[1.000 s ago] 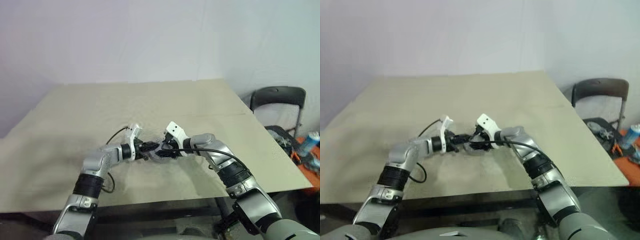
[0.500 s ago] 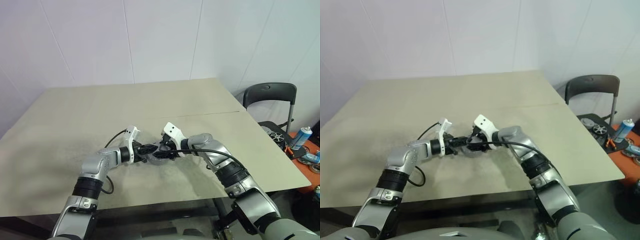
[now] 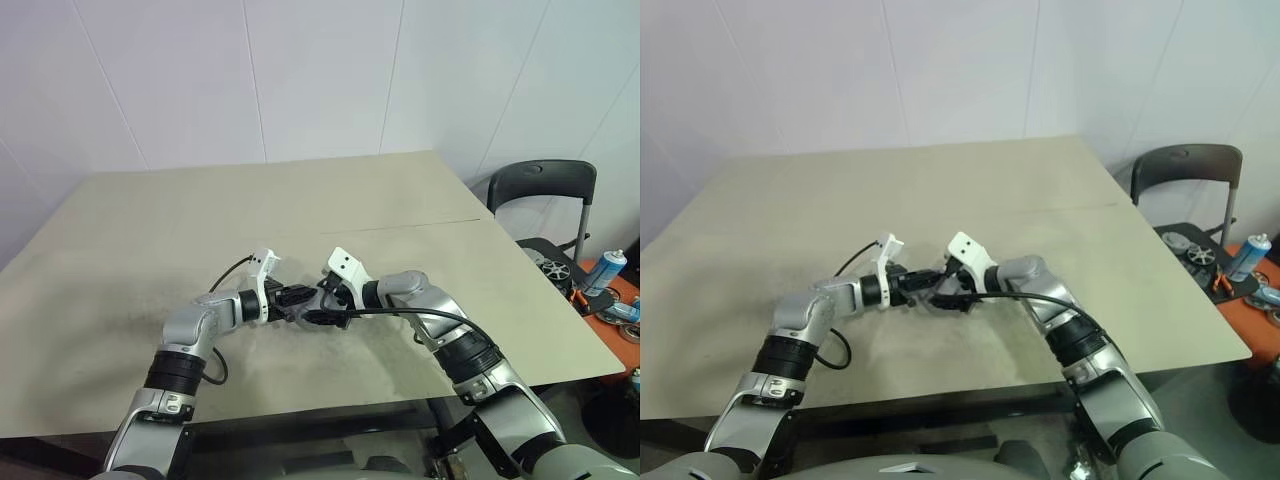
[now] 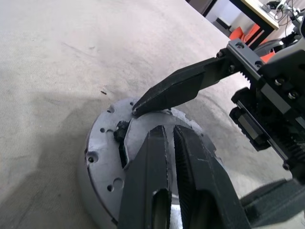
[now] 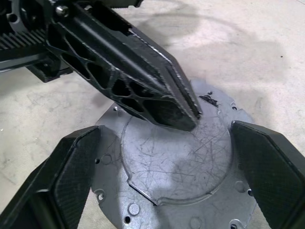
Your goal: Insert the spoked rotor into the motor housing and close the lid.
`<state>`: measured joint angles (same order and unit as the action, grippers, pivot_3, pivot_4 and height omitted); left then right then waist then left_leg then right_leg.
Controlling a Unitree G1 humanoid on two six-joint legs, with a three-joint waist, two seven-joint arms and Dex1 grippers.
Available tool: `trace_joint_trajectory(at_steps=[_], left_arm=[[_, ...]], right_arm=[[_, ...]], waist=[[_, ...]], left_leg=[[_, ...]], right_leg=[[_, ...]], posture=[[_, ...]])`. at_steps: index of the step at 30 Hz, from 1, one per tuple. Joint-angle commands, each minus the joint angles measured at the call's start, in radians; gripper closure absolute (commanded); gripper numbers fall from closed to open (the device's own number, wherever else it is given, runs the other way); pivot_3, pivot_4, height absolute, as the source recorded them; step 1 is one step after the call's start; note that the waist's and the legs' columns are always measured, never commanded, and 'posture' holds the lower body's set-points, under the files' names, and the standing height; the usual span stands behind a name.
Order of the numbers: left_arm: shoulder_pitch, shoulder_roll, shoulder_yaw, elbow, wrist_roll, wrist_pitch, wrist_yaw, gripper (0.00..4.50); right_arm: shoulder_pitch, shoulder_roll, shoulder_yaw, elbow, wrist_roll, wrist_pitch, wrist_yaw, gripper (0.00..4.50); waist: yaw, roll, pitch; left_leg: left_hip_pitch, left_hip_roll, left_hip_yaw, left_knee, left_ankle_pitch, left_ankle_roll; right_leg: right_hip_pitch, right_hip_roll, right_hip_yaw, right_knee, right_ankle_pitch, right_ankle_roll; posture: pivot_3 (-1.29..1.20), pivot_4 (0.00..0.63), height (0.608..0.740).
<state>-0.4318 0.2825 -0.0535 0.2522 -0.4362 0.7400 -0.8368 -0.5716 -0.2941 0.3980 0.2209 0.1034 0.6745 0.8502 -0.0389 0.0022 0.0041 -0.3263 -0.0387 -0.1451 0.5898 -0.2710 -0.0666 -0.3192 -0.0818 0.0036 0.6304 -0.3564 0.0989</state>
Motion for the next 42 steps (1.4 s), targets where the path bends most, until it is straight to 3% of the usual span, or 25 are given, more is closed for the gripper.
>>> trace_joint_trajectory(at_steps=[1,10,13,21,30,33,36,42], left_arm=[[-0.02,0.013,-0.004,-0.006,0.002,0.005,-0.009,4.17],[-0.032,0.017,-0.011,0.005,0.006,0.003,-0.015,4.17],[-0.033,0.017,-0.014,0.007,0.005,0.002,-0.017,4.17],[-0.042,0.008,-0.017,0.025,0.007,-0.008,-0.019,4.17],[-0.031,0.009,-0.02,0.036,0.011,-0.014,-0.022,4.17],[-0.029,0.011,-0.021,0.034,0.012,-0.011,-0.023,4.17],[-0.032,0.014,-0.022,0.029,0.01,-0.006,-0.024,4.17],[-0.027,0.021,-0.024,0.013,0.008,-0.002,-0.029,4.17]], right_arm=[[0.12,-0.032,0.097,0.164,-0.063,0.118,-0.009,0.02],[0.103,-0.058,0.04,-0.009,-0.009,-0.036,0.073,0.02],[0.076,-0.069,-0.046,-0.12,0.072,-0.001,0.105,0.02],[0.031,-0.122,-0.178,-0.196,0.148,0.061,0.091,0.02],[0.047,-0.147,-0.286,-0.194,0.216,0.151,0.041,0.02],[0.028,-0.122,-0.37,-0.183,0.288,0.251,0.001,0.02],[0.006,-0.129,-0.467,-0.171,0.415,0.482,0.003,0.02],[0.181,-0.209,-0.451,-0.333,0.577,0.787,0.027,0.02]], waist=[[0.0,0.0,0.0],[0.004,-0.002,0.007],[0.019,-0.002,0.02],[0.033,-0.008,0.031],[0.032,-0.009,0.038],[0.031,-0.009,0.038],[0.03,-0.009,0.038],[0.031,-0.009,0.038]], left_leg=[[0.0,0.0,0.0,0.0,0.0,0.0],[-0.005,0.0,0.0,-0.002,0.0,0.0],[-0.017,-0.001,0.0,0.001,0.002,0.002],[-0.047,-0.004,0.001,0.006,0.005,-0.003],[-0.047,-0.007,0.001,0.008,0.005,-0.003],[-0.047,-0.007,0.002,0.009,0.005,-0.003],[-0.047,-0.007,0.002,0.009,0.005,-0.003],[-0.047,-0.006,0.002,0.009,0.005,-0.002]], right_leg=[[0.0,0.0,0.0,0.0,0.0,0.0],[-0.005,0.0,0.0,0.0,0.001,0.001],[-0.018,0.002,0.0,0.001,0.007,0.01],[-0.041,0.0,0.001,0.001,0.012,0.006],[-0.04,0.0,0.001,0.001,0.013,0.006],[-0.04,0.0,0.001,0.002,0.013,0.006],[-0.039,0.0,0.001,0.002,0.013,0.006],[-0.039,0.0,0.002,0.002,0.014,0.006]], posture=[[0.0,0.0,0.74],[0.0,0.0,0.74],[0.0,0.0,0.74],[0.0,0.0,0.74],[0.0,0.0,0.74],[0.0,0.0,0.74],[0.0,0.0,0.74],[0.0,0.0,0.74]])
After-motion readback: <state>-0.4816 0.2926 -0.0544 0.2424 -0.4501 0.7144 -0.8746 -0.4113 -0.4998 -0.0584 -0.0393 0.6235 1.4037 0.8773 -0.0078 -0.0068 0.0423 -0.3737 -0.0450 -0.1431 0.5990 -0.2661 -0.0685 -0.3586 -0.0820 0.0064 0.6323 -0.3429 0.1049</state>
